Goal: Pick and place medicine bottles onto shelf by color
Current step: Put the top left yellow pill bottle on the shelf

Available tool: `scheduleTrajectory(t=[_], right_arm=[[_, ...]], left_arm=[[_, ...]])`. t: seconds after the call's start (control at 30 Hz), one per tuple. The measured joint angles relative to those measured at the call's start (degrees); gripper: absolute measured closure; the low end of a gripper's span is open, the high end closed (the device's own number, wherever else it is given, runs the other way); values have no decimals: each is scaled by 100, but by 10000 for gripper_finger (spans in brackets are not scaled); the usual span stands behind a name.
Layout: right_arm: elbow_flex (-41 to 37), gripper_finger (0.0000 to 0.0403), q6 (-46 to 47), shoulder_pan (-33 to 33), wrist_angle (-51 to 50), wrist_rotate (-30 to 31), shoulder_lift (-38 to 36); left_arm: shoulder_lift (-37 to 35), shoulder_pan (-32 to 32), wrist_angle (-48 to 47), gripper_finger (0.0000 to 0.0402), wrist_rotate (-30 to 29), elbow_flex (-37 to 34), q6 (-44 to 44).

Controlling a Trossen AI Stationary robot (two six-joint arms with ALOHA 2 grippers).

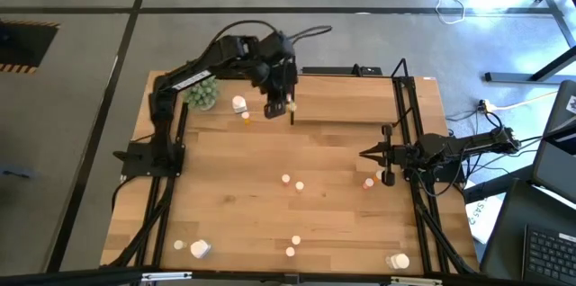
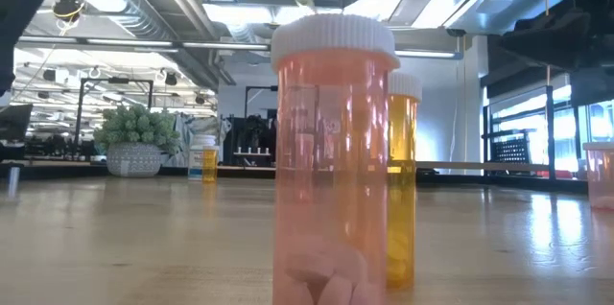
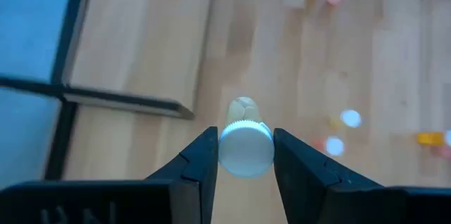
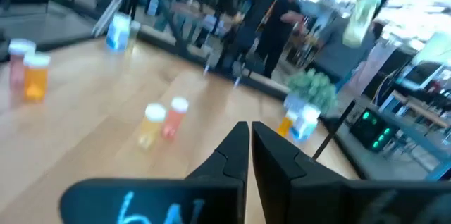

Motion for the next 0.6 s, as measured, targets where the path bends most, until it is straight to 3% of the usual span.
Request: scheduleTrajectory(t=[0.2,0.33,0.43,0.6], right_arm=[[184,380,296,2,597,156,6],[807,380,922,0,-305,953,83],[1280,380,1232,0,-963,999,285],[1757,380,1546,0,-1145,996,664]], left_arm=[[479,319,408,292,4,171,1002],[757,529,733,292,0,167,1217],[903,620,813,292,-23,164,1219],[931,594,807,292,-26,167,1374]])
